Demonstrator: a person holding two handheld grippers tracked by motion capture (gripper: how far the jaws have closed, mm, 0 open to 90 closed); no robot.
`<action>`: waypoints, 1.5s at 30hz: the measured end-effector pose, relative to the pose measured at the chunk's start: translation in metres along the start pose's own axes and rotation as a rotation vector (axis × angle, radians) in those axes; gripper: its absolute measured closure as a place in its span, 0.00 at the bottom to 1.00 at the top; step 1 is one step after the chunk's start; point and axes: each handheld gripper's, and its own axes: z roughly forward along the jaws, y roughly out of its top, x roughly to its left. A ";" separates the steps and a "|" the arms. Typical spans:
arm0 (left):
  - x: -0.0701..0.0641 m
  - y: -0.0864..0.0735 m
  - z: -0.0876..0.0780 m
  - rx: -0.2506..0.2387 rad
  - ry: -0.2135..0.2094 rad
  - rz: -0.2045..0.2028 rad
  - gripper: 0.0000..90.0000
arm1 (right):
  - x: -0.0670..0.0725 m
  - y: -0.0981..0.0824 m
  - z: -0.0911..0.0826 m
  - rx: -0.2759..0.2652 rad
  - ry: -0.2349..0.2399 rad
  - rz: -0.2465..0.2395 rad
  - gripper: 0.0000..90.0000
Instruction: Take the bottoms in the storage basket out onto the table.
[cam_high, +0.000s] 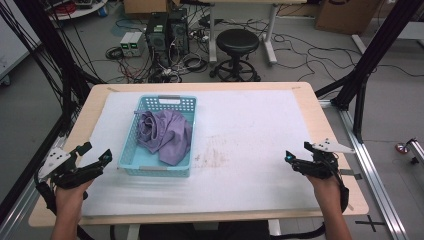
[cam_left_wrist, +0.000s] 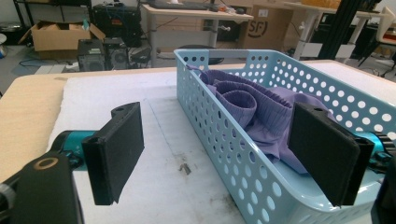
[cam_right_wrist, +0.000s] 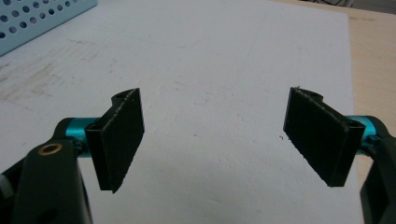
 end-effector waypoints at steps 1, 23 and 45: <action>-0.001 0.000 0.000 0.001 -0.002 0.001 0.21 | 0.000 0.000 0.000 -0.002 0.001 0.000 0.23; -0.023 0.014 0.016 -0.037 -0.060 -0.018 0.21 | -0.007 -0.003 -0.005 -0.015 -0.014 0.023 0.23; -0.078 0.059 0.106 0.071 -0.129 0.001 0.24 | -0.006 -0.001 -0.002 -0.017 0.004 0.018 0.23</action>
